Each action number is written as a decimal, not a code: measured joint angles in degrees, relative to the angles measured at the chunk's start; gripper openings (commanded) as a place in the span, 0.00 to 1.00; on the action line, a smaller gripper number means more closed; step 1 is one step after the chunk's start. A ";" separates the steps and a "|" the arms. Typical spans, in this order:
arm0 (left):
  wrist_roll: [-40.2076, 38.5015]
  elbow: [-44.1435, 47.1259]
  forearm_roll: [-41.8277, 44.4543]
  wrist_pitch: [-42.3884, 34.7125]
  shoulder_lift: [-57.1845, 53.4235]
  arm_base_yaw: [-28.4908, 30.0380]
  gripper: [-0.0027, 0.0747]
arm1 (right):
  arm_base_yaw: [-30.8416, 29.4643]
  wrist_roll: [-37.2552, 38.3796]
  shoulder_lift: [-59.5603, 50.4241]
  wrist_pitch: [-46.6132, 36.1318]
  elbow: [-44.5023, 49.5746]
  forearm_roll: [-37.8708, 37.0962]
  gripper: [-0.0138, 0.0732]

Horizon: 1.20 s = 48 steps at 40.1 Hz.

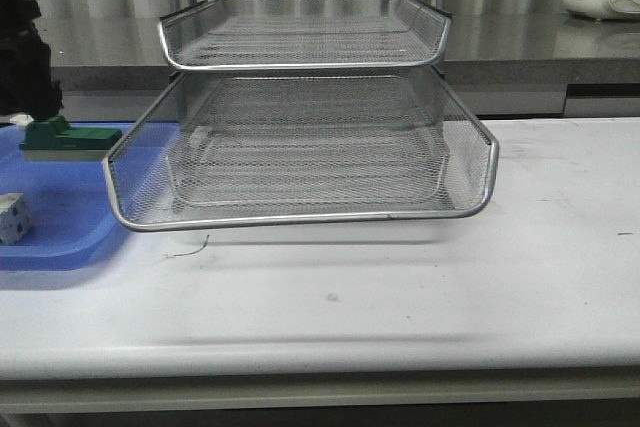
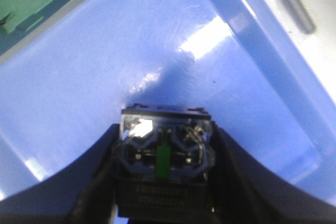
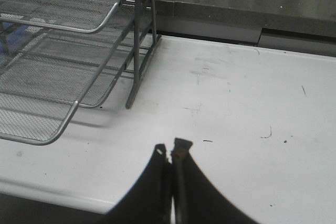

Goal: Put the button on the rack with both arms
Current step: 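Carry the push button over the pulled-out tier and lower it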

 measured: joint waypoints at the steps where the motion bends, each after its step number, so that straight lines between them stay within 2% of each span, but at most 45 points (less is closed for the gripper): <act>1: -0.42 0.00 0.00 0.47 -0.64 0.00 0.22 | 0.00 0.00 0.00 0.00 0.00 0.00 0.09; 14: -2.02 0.00 -0.79 2.10 -10.71 -2.44 0.22 | 0.00 0.00 0.00 0.00 0.00 0.00 0.09; 23: -2.02 -0.25 -4.29 2.34 -14.07 -11.46 0.22 | 0.00 0.00 0.00 0.00 0.00 0.00 0.09; 37: -2.11 -0.25 -6.04 2.44 -11.80 -27.40 0.22 | 0.00 0.00 0.00 0.00 0.00 0.00 0.09; 48: -2.11 -0.25 -6.00 1.64 -4.92 -30.45 0.23 | 0.00 0.00 0.00 0.00 0.00 0.00 0.09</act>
